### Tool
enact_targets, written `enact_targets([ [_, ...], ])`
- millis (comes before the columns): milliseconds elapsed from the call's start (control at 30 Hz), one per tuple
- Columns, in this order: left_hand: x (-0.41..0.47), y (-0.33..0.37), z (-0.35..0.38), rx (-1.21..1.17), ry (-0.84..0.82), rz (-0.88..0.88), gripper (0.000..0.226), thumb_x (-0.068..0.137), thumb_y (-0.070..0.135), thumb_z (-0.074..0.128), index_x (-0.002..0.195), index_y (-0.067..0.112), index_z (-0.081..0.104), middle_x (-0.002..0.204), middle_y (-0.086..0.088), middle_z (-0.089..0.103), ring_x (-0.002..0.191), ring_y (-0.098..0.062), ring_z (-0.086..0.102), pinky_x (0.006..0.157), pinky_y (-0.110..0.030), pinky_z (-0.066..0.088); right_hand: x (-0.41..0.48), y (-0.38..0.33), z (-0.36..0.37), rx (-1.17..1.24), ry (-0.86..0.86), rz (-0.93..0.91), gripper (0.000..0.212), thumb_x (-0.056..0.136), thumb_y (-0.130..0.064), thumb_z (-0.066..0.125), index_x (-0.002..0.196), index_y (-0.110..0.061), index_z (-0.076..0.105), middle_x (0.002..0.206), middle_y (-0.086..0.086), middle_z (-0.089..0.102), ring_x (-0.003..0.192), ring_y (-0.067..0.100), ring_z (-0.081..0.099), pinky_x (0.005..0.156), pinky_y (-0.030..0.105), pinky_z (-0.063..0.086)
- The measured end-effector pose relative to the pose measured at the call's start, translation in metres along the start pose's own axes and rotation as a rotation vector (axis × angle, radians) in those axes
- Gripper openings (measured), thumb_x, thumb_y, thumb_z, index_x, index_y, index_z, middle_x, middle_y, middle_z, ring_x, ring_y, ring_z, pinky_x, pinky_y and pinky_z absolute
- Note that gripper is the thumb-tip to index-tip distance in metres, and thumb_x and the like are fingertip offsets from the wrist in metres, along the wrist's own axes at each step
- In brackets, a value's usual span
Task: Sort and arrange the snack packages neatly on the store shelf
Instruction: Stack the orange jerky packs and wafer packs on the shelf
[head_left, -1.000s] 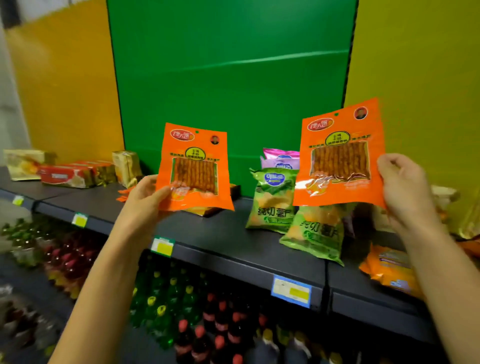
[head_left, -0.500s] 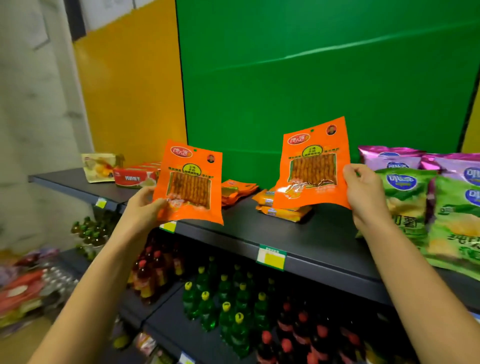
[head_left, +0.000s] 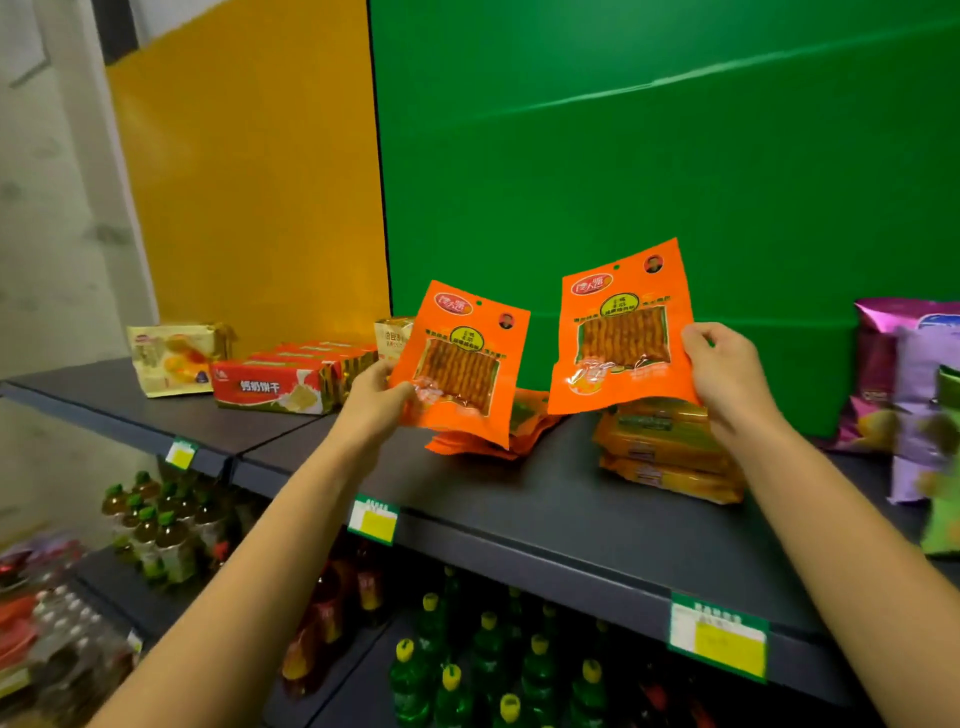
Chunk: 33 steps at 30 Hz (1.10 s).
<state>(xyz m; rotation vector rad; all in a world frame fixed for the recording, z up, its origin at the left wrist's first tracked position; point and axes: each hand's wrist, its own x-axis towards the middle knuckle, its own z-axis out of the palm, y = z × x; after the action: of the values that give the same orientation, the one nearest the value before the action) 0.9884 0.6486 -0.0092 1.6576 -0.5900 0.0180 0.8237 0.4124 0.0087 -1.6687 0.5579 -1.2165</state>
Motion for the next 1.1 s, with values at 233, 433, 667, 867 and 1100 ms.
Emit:
enact_targets([
  [233,0.078,-0.033,0.019,0.004,-0.127,-0.078,0.023,0.087,-0.005,0.040,0.094,0.009,0.055,0.086,-0.009,0.057,0.069,-0.015,0.054,0.057,-0.021,0.049,0.026,0.002,0.052,-0.005,-0.006,0.061,0.019,0.097,-0.021,0.039,0.105,-0.015,0.055,0.074,-0.001,0.056,0.060,0.013,0.050,0.054,0.024,0.040],
  [433,0.110,-0.066,0.040,0.015,-0.216,-0.167,0.017,0.089,0.002,0.041,0.099,0.003,0.055,0.078,-0.007,0.056,0.068,-0.019,0.054,0.058,-0.027,0.046,0.027,0.010,0.087,-0.041,0.031,0.093,0.019,0.097,-0.020,0.038,0.100,-0.014,0.056,0.074,0.000,0.056,0.060,0.011,0.049,0.050,0.020,0.040],
  [667,0.132,-0.095,0.037,0.233,-0.422,-0.151,0.008,0.084,0.017,0.053,0.087,0.011,0.058,0.092,-0.013,0.061,0.086,-0.024,0.057,0.079,-0.035,0.047,0.021,0.042,0.136,-0.116,0.068,0.152,0.019,0.095,-0.015,0.041,0.098,-0.012,0.060,0.083,0.008,0.062,0.070,0.020,0.053,0.062,0.027,0.043],
  [867,0.156,-0.113,0.028,0.244,-0.606,-0.081,0.025,0.083,0.017,0.060,0.105,0.007,0.055,0.095,-0.008,0.057,0.085,-0.019,0.054,0.074,-0.030,0.046,0.015,0.072,0.172,-0.325,0.046,0.251,0.030,0.091,-0.014,0.042,0.067,-0.014,0.061,0.069,0.006,0.056,0.068,0.022,0.049,0.061,0.030,0.035],
  [1100,0.174,-0.115,0.035,0.021,-0.716,-0.208,0.026,0.087,0.003,0.040,0.065,0.014,0.048,0.039,0.009,0.051,0.052,-0.013,0.043,0.047,-0.023,0.031,0.007,0.076,0.177,-0.619,0.039,0.326,0.032,0.092,-0.023,0.045,0.097,-0.003,0.070,0.106,0.019,0.067,0.105,0.033,0.059,0.084,0.036,0.044],
])
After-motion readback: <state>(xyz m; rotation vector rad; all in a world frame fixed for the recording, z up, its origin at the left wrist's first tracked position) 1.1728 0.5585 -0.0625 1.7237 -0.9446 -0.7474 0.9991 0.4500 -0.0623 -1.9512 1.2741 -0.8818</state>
